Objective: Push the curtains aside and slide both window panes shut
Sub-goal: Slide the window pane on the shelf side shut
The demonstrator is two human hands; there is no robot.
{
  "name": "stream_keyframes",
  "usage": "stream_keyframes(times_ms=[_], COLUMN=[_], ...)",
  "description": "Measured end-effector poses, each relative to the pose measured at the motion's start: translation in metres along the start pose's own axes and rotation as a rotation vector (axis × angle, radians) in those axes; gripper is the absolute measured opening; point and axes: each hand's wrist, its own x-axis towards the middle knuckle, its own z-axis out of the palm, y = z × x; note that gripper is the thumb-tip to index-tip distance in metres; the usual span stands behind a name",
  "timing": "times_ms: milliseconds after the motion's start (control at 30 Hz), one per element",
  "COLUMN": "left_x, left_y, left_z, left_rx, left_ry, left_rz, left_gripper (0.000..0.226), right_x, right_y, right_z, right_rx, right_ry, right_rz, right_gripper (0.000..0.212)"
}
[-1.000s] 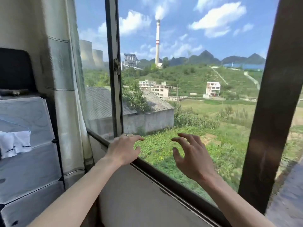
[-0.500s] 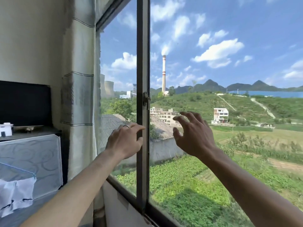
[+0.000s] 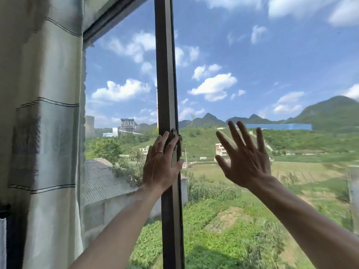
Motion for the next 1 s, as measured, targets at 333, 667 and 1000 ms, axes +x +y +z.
stream_keyframes(times_ms=[333, 667, 1000], left_x=[0.011, 0.012, 0.062], left_y=[-0.012, -0.029, -0.029], left_z=[0.060, 0.057, 0.025], left_rx=[-0.107, 0.003, -0.317], left_ry=[0.293, 0.339, 0.242], left_rz=[0.112, 0.285, 0.020], left_gripper=[0.065, 0.046, 0.032], right_x=[-0.003, -0.002, -0.006], right_y=[0.012, 0.012, 0.008], right_z=[0.030, 0.032, 0.032], right_rx=[-0.158, -0.155, -0.171], right_ry=[0.159, 0.169, 0.158], right_rz=[-0.052, -0.048, -0.037], right_gripper=[0.074, 0.072, 0.072])
